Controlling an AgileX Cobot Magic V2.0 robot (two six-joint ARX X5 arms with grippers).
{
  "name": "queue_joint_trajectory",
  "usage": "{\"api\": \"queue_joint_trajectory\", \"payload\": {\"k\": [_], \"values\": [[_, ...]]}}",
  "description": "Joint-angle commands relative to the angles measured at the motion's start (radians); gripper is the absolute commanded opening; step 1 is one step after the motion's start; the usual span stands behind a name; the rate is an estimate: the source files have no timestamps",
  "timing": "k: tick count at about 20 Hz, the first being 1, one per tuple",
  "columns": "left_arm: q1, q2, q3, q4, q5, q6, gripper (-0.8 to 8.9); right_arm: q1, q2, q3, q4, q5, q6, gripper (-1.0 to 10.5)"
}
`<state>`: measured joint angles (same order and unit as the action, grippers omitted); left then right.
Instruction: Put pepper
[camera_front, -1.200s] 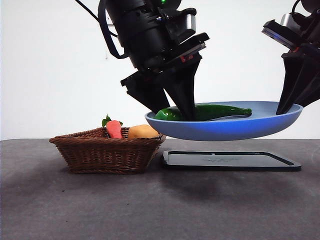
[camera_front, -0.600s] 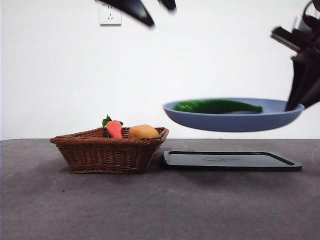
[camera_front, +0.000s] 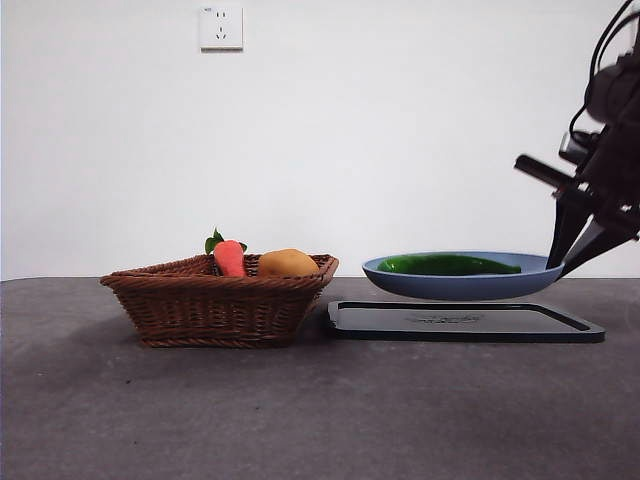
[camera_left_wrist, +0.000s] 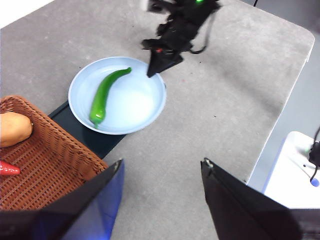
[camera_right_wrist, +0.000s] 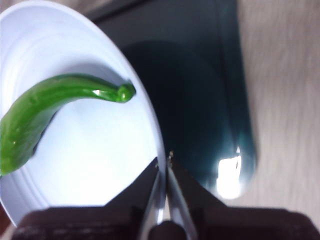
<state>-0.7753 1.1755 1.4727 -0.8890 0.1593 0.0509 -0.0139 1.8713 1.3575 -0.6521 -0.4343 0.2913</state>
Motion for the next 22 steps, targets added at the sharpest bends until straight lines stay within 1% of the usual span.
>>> {"api": "queue_joint_trajectory", "payload": {"k": [1,7,11,12,15,17,19,21,22], "values": [[-0.009,0.005,0.023,0.003,-0.001,-0.007,2.72,0.0,0.068,0.063,0.025,-0.005,0.024,0.1],[-0.009,0.005,0.023,0.005,-0.002,-0.024,2.72,0.0,0.156,0.08,0.057,-0.005,0.032,0.1],[-0.009,0.005,0.023,0.004,-0.002,-0.024,2.72,0.001,0.164,0.08,0.076,-0.005,0.022,0.1],[-0.009,0.005,0.023,0.004,-0.002,-0.024,2.72,0.001,0.164,0.08,0.075,-0.007,0.022,0.3],[-0.009,0.005,0.023,0.004,-0.002,-0.024,2.72,0.001,0.159,0.08,0.066,-0.011,0.022,1.4],[-0.009,0.005,0.023,0.004,-0.002,-0.024,2.72,-0.001,0.13,0.08,0.046,-0.011,0.017,1.8],[-0.009,0.005,0.023,0.003,-0.002,-0.023,2.72,-0.007,0.065,0.08,0.013,-0.008,-0.021,1.8],[-0.009,0.005,0.023,0.0,-0.002,-0.022,2.72,-0.011,-0.032,0.08,-0.034,-0.01,-0.049,1.8],[-0.009,0.005,0.023,-0.002,-0.003,-0.021,2.72,-0.011,-0.089,0.08,-0.065,-0.01,-0.074,1.8]]}}
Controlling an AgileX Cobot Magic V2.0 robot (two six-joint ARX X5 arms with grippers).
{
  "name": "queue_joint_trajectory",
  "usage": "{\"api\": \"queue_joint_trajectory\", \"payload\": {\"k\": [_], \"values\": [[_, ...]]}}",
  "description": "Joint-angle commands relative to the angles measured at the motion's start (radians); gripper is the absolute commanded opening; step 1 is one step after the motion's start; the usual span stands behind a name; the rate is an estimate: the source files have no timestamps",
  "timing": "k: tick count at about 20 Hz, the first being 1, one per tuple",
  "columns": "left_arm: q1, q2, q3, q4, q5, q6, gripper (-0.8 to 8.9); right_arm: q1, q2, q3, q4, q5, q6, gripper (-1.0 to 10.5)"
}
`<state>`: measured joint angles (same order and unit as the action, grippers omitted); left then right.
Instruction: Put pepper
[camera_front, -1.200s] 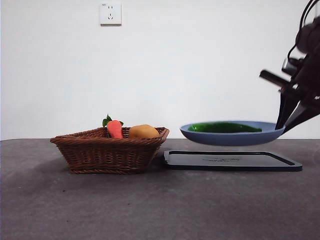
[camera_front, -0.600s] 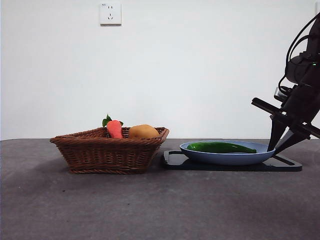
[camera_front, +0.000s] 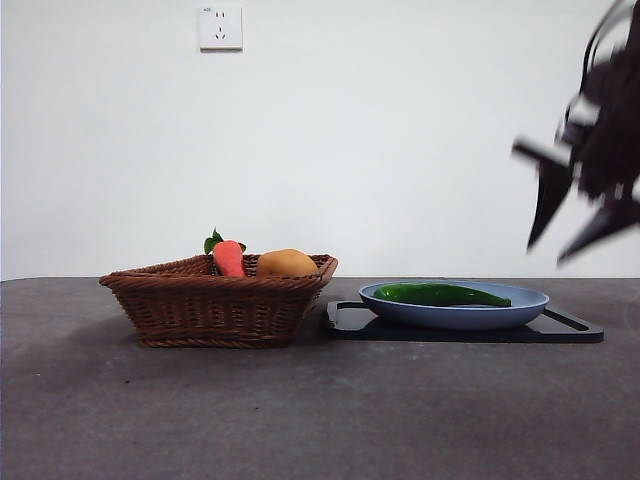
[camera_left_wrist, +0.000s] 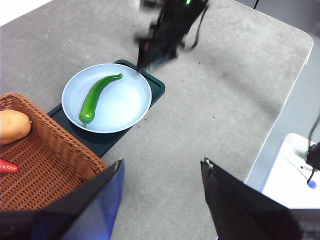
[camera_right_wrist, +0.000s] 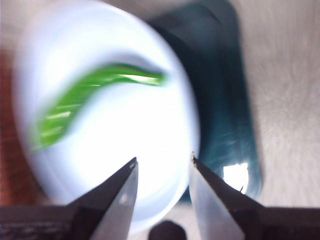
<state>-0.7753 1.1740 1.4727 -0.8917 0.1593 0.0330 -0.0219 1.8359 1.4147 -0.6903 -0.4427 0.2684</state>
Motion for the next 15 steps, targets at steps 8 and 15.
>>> {"api": "queue_joint_trajectory", "payload": {"k": [8,15], "values": [[-0.009,0.007,0.023,-0.001,-0.002,-0.002,2.72,0.104,-0.551,0.023,-0.43,0.0,-0.271,1.8],[-0.009,0.007,0.022,-0.032,-0.002,-0.003,2.72,0.253,-0.848,0.023,-0.616,0.005,-0.269,1.8]]}}
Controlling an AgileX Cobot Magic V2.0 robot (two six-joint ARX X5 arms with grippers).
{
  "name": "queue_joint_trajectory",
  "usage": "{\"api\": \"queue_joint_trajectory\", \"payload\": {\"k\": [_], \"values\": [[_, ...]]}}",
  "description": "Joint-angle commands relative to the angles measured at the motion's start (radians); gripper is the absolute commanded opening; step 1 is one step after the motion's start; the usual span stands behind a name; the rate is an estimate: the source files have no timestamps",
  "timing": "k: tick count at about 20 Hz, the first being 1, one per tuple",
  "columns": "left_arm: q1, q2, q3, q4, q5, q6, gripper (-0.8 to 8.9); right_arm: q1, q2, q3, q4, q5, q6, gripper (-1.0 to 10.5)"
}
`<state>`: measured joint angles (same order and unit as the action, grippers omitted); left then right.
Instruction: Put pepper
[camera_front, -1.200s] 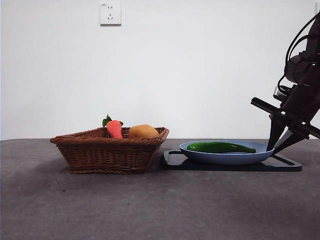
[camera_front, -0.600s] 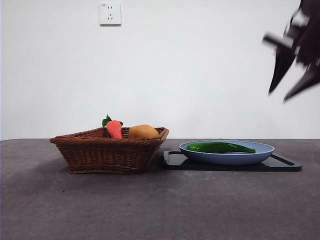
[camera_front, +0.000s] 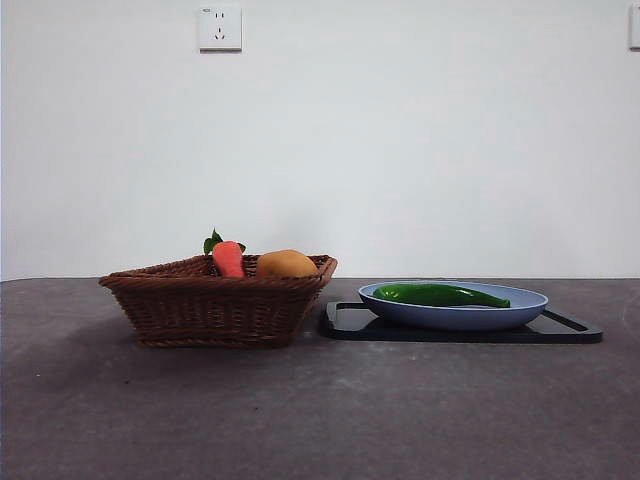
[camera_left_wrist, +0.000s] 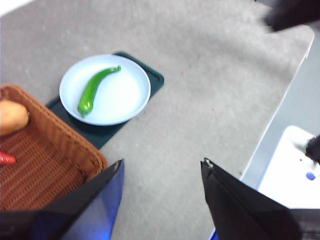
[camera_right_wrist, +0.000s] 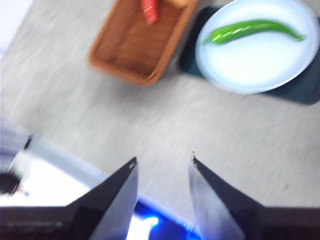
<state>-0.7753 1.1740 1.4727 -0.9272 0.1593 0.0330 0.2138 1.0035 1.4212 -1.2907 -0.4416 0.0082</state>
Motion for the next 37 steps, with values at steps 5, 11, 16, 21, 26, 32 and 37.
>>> {"api": "queue_joint_trajectory", "payload": {"k": [5,11,16,21,26,32,37], "values": [[-0.009,0.007,0.022,0.004,-0.002,-0.003,2.08,0.032,-0.076,0.016,-0.08,0.004,-0.03,0.4],[-0.009,0.007,0.022,0.006,-0.002,-0.003,0.08,0.032,-0.069,0.016,-0.079,0.0,-0.046,0.1],[-0.009,0.007,0.022,0.029,-0.001,-0.003,0.08,0.031,-0.068,0.016,-0.079,0.002,-0.044,0.1],[-0.009,0.007,0.023,0.064,-0.001,-0.003,0.08,0.031,-0.068,0.016,-0.079,0.002,-0.044,0.1],[0.005,0.002,0.022,0.121,-0.031,0.044,0.08,0.031,-0.068,0.016,-0.079,0.002,-0.044,0.1],[0.24,-0.116,-0.034,0.441,-0.072,0.103,0.08,0.031,-0.068,0.016,-0.079,0.002,-0.044,0.1],[0.497,-0.385,-0.362,0.772,-0.074,0.103,0.08,0.031,-0.068,0.016,-0.079,0.002,-0.044,0.1]]}}
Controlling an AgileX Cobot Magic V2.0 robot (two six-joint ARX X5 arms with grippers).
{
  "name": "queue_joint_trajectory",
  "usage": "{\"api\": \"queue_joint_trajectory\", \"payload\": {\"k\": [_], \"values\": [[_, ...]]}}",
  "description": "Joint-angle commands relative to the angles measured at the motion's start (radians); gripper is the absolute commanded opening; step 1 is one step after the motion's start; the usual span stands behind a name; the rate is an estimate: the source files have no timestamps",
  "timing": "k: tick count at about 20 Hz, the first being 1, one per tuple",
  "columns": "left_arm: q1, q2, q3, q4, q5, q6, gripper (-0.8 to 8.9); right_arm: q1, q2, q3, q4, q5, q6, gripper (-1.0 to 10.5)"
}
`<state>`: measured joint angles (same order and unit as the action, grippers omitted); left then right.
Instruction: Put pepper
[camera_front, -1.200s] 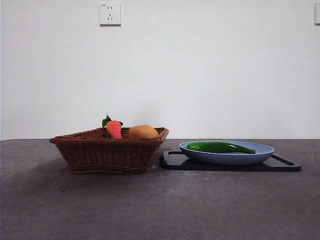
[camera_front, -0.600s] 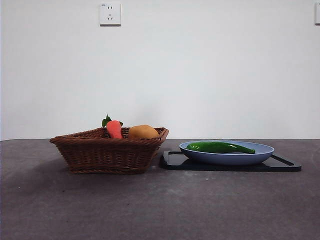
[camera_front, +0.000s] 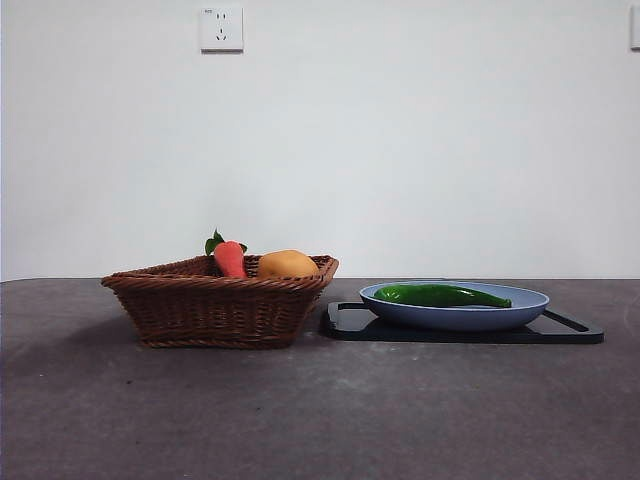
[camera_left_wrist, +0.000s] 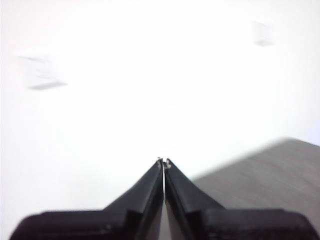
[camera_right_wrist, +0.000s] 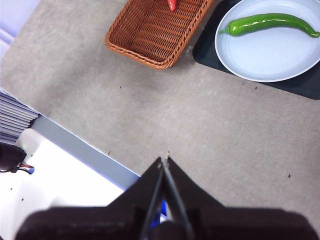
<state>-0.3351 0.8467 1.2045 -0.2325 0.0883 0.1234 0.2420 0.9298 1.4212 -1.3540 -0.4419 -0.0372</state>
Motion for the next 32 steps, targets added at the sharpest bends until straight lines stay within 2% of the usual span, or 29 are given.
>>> {"api": "queue_joint_trajectory", "payload": {"k": [1,7,11,17,22,26,29,32], "values": [[0.101,-0.119,-0.177,0.131,-0.011,0.012,0.08,0.002,0.006,0.016,-0.016,0.002,0.002,0.1],[0.261,-0.435,-0.636,0.307,-0.064,0.006,0.08,0.002,0.006,0.016,-0.016,0.002,0.002,0.1],[0.303,-0.585,-0.871,0.322,-0.063,-0.03,0.08,0.002,0.006,0.016,-0.016,0.002,0.001,0.1],[0.325,-0.743,-1.107,0.321,-0.063,-0.072,0.08,0.002,0.006,0.016,-0.016,0.002,0.002,0.1],[0.325,-0.811,-1.192,0.286,-0.063,-0.076,0.08,0.002,0.006,0.016,-0.016,0.002,0.001,0.1],[0.324,-0.845,-1.197,0.175,-0.062,-0.079,0.08,0.002,0.006,0.016,-0.016,0.002,0.001,0.1],[0.324,-0.845,-1.197,0.063,-0.055,-0.126,0.08,0.002,0.006,0.016,-0.016,0.002,0.002,0.1],[0.324,-0.845,-1.197,0.053,-0.055,-0.155,0.08,0.002,0.006,0.016,-0.016,0.002,0.002,0.1]]}}
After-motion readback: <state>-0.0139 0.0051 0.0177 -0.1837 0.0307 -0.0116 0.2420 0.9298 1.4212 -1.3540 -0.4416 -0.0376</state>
